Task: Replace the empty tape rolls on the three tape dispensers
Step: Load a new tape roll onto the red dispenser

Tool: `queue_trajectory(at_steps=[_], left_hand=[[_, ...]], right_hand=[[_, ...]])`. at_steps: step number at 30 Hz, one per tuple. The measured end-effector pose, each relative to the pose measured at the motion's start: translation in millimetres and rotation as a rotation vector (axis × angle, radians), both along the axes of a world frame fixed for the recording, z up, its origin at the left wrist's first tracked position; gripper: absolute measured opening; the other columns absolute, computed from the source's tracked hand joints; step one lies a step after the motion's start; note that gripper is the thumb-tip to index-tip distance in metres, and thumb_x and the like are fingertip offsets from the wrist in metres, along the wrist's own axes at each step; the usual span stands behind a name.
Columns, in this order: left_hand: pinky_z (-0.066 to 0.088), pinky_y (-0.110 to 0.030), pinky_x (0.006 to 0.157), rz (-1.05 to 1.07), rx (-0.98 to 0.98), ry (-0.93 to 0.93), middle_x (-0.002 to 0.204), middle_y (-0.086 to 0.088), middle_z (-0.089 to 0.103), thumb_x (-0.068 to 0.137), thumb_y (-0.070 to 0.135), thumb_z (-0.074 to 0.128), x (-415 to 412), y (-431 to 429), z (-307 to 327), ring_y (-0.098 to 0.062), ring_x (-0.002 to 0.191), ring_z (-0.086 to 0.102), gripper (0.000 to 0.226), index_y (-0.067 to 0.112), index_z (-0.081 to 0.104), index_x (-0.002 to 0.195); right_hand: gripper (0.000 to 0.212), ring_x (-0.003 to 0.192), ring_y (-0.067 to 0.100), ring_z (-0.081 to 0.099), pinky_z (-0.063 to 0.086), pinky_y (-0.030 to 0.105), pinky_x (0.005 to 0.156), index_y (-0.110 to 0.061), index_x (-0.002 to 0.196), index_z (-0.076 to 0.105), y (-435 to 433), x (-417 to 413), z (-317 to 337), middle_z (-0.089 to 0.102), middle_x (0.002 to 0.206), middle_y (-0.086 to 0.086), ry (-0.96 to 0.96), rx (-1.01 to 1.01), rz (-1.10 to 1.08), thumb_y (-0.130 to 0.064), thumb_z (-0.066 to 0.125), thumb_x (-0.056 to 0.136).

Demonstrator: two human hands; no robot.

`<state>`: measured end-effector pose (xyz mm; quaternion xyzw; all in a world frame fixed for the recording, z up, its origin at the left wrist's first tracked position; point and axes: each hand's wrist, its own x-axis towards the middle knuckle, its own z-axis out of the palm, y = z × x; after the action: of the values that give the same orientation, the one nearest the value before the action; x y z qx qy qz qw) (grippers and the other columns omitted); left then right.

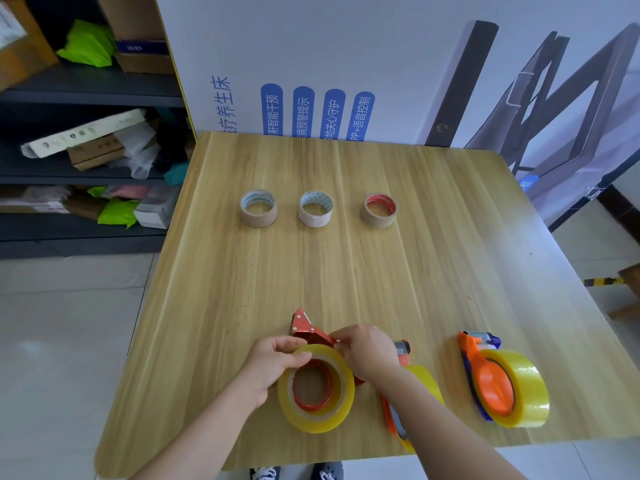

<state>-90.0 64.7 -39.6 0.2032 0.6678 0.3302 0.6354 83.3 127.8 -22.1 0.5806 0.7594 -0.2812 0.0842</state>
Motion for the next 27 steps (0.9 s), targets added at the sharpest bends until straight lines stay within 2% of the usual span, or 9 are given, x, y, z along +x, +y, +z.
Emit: queue_trajectory(at_steps=[2, 6, 10, 15, 17, 20, 22, 25, 27], left_hand=[[0.045, -0.019, 0.069, 0.025, 0.047, 0.064, 0.095, 0.002, 0.072, 0.068, 0.008, 0.083, 11.4, -4.4, -6.0, -0.009, 0.089, 0.065, 0.028, 0.019, 0.073, 0.093], [0.046, -0.019, 0.071, -0.033, 0.087, 0.246, 0.096, 0.013, 0.070, 0.071, 0.022, 0.082, 15.8, -5.9, -14.4, -0.005, 0.091, 0.063, 0.025, 0.030, 0.072, 0.092], [0.047, -0.025, 0.082, -0.049, 0.075, 0.260, 0.102, 0.009, 0.070, 0.075, 0.023, 0.079, 4.9, -8.2, -24.9, -0.009, 0.096, 0.062, 0.020, 0.027, 0.072, 0.094], [0.049, -0.036, 0.091, -0.193, 0.039, 0.575, 0.110, 0.001, 0.055, 0.078, 0.040, 0.073, -4.4, -12.5, -37.1, -0.019, 0.105, 0.056, 0.033, 0.026, 0.069, 0.108], [0.049, -0.033, 0.089, -0.215, 0.039, 0.523, 0.111, 0.001, 0.056, 0.079, 0.041, 0.072, -6.4, -12.0, -39.3, -0.019, 0.104, 0.056, 0.034, 0.026, 0.068, 0.109], [0.049, -0.032, 0.090, -0.185, 0.075, 0.421, 0.116, 0.000, 0.063, 0.088, 0.036, 0.063, -7.6, -12.9, -43.9, -0.016, 0.105, 0.059, 0.029, 0.024, 0.067, 0.114], [0.044, -0.028, 0.090, -0.114, 0.070, 0.383, 0.122, 0.003, 0.063, 0.094, 0.033, 0.055, -7.6, -14.4, -45.0, -0.013, 0.107, 0.056, 0.030, 0.023, 0.063, 0.121], [0.045, -0.033, 0.095, 0.006, 0.023, 0.320, 0.123, 0.003, 0.062, 0.098, 0.035, 0.047, -9.4, -17.3, -47.0, -0.016, 0.112, 0.055, 0.032, 0.021, 0.061, 0.123], [0.046, -0.038, 0.098, 0.104, 0.021, 0.217, 0.118, -0.002, 0.065, 0.098, 0.035, 0.047, -12.2, -19.0, -45.8, -0.018, 0.108, 0.059, 0.029, 0.020, 0.065, 0.115]], right_hand=[[0.029, 0.102, 0.019, 0.064, 0.055, 0.031, 0.079, -0.035, 0.118, 0.068, 0.2, 0.2, 0.0, 0.071, 0.112, -0.006, 0.009, -0.013, -0.010, -0.028, 0.050, 0.096], [0.028, 0.097, 0.020, 0.065, 0.054, 0.030, 0.075, -0.036, 0.117, 0.068, -1.6, 1.1, -2.2, 0.072, 0.106, -0.003, 0.018, -0.007, -0.026, -0.028, 0.051, 0.096], [0.028, 0.093, 0.022, 0.066, 0.054, 0.031, 0.074, -0.036, 0.116, 0.068, -4.5, 1.3, -4.4, 0.072, 0.102, -0.001, 0.033, 0.018, -0.029, -0.028, 0.050, 0.096], [0.030, 0.100, 0.025, 0.063, 0.053, 0.033, 0.076, -0.030, 0.118, 0.066, -10.5, -0.5, -6.1, 0.069, 0.107, 0.001, 0.010, 0.084, 0.038, -0.022, 0.047, 0.096], [0.027, 0.098, 0.026, 0.060, 0.053, 0.036, 0.072, -0.022, 0.115, 0.065, -20.7, -5.3, -2.5, 0.065, 0.105, 0.002, 0.022, 0.296, 0.147, -0.017, 0.051, 0.092], [0.013, 0.070, 0.020, 0.058, 0.046, 0.029, 0.054, -0.018, 0.075, 0.068, -46.1, -18.6, 0.5, 0.061, 0.075, -0.001, 0.182, 0.516, 0.393, -0.029, 0.062, 0.079], [0.028, 0.071, 0.021, 0.056, 0.043, 0.030, 0.062, -0.015, 0.071, 0.065, -62.2, -27.4, -7.6, 0.062, 0.072, 0.002, 0.168, 0.386, 0.562, -0.042, 0.063, 0.078], [0.057, 0.090, 0.029, 0.055, 0.037, 0.040, 0.089, -0.006, 0.092, 0.064, -72.3, -33.6, -20.1, 0.066, 0.091, 0.012, -0.121, 0.118, 0.631, -0.061, 0.061, 0.078], [0.050, 0.087, 0.030, 0.055, 0.034, 0.040, 0.095, -0.007, 0.086, 0.059, -75.1, -37.5, -21.5, 0.064, 0.087, 0.012, -0.162, 0.093, 0.644, -0.056, 0.063, 0.080]])
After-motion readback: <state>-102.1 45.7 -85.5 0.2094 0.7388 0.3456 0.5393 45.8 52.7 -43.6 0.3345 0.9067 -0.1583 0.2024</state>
